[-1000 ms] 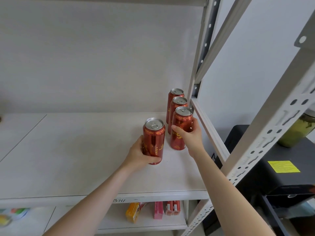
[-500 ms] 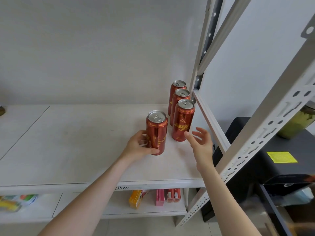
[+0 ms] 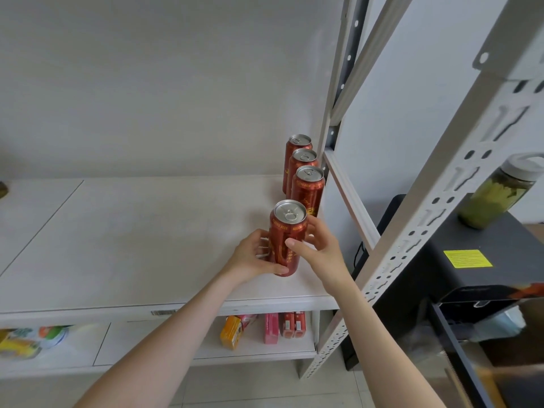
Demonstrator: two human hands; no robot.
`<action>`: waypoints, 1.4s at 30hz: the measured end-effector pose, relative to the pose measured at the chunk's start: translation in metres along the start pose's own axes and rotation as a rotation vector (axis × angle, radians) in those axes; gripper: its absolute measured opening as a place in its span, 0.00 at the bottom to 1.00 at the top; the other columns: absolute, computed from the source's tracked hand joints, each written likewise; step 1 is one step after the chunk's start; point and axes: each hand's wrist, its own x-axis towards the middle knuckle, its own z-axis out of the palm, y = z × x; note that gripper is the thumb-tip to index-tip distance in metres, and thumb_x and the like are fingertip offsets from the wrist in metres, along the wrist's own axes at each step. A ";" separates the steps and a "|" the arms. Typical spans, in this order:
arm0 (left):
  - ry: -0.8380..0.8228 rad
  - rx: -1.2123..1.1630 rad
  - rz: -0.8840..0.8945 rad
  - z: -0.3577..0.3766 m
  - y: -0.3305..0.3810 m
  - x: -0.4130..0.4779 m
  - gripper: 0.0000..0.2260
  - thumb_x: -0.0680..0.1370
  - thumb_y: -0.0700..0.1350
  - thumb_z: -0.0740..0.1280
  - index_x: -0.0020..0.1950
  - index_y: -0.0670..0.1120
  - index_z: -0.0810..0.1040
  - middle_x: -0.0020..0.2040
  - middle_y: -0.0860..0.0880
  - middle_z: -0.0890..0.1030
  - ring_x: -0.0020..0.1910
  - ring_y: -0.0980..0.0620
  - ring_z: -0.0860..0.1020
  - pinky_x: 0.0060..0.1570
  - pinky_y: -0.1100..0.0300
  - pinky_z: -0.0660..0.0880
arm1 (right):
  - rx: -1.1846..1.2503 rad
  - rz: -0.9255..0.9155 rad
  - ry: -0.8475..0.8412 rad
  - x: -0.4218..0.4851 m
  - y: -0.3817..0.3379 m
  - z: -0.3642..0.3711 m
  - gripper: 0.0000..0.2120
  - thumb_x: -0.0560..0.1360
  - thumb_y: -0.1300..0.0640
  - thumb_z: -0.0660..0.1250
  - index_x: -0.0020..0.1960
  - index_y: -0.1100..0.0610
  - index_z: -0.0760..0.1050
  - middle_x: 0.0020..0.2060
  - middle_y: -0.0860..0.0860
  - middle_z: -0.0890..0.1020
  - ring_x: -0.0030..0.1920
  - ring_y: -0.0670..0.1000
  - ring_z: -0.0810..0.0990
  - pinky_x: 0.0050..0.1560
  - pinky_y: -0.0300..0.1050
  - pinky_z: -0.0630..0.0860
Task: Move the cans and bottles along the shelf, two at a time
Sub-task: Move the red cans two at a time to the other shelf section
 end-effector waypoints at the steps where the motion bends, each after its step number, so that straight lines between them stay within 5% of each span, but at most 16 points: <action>1: -0.009 -0.001 0.002 0.004 0.001 0.000 0.36 0.51 0.55 0.81 0.56 0.54 0.74 0.55 0.51 0.81 0.55 0.52 0.80 0.55 0.55 0.79 | 0.005 0.001 -0.005 -0.002 0.000 -0.002 0.30 0.64 0.41 0.76 0.65 0.41 0.74 0.56 0.42 0.82 0.58 0.44 0.79 0.59 0.46 0.76; 13: -0.046 0.016 0.022 0.036 0.014 0.017 0.36 0.56 0.53 0.81 0.61 0.52 0.74 0.56 0.50 0.81 0.55 0.50 0.80 0.58 0.48 0.79 | 0.078 0.061 0.102 -0.003 0.004 -0.026 0.30 0.64 0.42 0.76 0.65 0.41 0.74 0.57 0.44 0.82 0.60 0.47 0.79 0.59 0.48 0.77; 20: -0.004 0.019 0.045 0.036 0.012 0.033 0.32 0.58 0.47 0.83 0.60 0.50 0.77 0.53 0.48 0.82 0.52 0.50 0.82 0.56 0.49 0.80 | 0.103 0.073 0.180 0.010 0.005 -0.026 0.33 0.62 0.40 0.76 0.65 0.42 0.73 0.57 0.44 0.81 0.59 0.46 0.79 0.50 0.38 0.77; 34: 0.019 0.000 0.065 0.033 0.012 0.044 0.30 0.54 0.53 0.83 0.53 0.56 0.78 0.48 0.51 0.84 0.46 0.55 0.83 0.45 0.62 0.80 | 0.093 0.075 0.174 0.024 0.006 -0.026 0.31 0.65 0.41 0.76 0.66 0.43 0.73 0.59 0.46 0.80 0.60 0.50 0.79 0.58 0.51 0.80; 42: 0.013 0.040 0.074 0.032 0.012 0.042 0.26 0.61 0.44 0.83 0.54 0.54 0.77 0.49 0.51 0.83 0.48 0.55 0.83 0.45 0.65 0.79 | 0.083 0.097 0.161 0.023 0.004 -0.028 0.31 0.66 0.43 0.76 0.67 0.44 0.72 0.59 0.46 0.80 0.61 0.49 0.79 0.58 0.50 0.79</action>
